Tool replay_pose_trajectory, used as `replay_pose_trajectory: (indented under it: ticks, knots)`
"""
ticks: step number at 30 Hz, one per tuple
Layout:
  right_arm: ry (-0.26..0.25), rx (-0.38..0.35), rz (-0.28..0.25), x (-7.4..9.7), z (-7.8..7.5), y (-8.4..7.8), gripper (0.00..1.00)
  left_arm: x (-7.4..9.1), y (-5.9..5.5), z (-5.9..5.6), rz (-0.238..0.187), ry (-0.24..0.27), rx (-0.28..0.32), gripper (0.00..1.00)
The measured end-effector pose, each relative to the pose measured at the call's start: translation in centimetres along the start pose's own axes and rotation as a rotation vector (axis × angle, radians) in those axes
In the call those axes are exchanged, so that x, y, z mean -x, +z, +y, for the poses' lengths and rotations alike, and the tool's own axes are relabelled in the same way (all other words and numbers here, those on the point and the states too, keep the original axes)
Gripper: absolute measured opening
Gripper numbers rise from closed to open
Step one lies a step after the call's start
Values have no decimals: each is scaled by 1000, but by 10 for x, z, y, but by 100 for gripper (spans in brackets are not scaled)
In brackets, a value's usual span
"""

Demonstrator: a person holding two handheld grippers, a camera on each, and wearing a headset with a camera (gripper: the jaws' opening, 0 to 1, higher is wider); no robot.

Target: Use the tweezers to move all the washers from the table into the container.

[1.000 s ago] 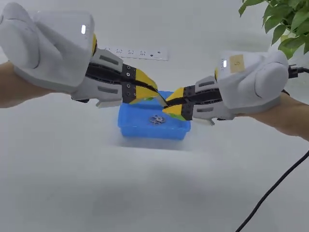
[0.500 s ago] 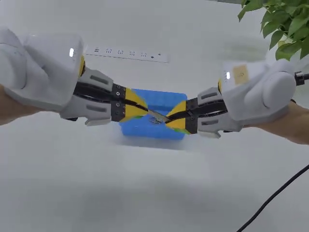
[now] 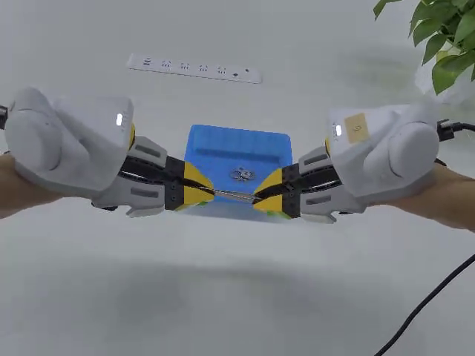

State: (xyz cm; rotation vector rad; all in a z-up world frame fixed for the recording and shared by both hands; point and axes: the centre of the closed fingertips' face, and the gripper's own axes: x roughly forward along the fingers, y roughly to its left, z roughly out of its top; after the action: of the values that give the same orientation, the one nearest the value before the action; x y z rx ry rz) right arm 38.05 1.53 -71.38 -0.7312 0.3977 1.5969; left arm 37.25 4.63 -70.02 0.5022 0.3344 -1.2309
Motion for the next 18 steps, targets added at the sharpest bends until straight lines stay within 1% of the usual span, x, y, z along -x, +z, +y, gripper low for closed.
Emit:
replay_pose_trajectory:
  ticks: [3, 5, 6, 7, 8, 11, 12, 13, 15, 18]
  knots:
    - [12, -23, 3, -5, 1, -8, 7, -10, -17, 0, 39, -14, 19, 5]
    - [16, -32, 12, -10, 1, -15, 7, -16, -25, -1, 55, -21, 30, 5]
    - [16, -44, 20, -14, 1, -20, 7, -20, -31, 0, 72, -23, 36, 5]
    - [16, -48, 22, -16, 1, -22, 7, -22, -35, 1, 84, -23, 41, 5]
    - [21, -66, 30, -23, 2, -29, 7, -28, -47, 0, 118, -33, 53, 5]
    - [28, -73, 61, -34, 3, -42, 7, -40, -65, -1, 161, -45, 76, 5]
    - [34, -74, 77, -39, 3, -48, 7, -45, -73, -2, 184, -49, 83, 5]
    - [37, -76, 84, -42, 3, -50, 7, -47, -78, -3, 202, -54, 88, 5]
    - [47, -71, 104, -46, 4, -55, 7, -51, -84, -5, 216, -53, 82, 5]
    - [50, -89, 109, -48, 5, -59, 7, -53, -89, -6, 225, -44, 99, 5]
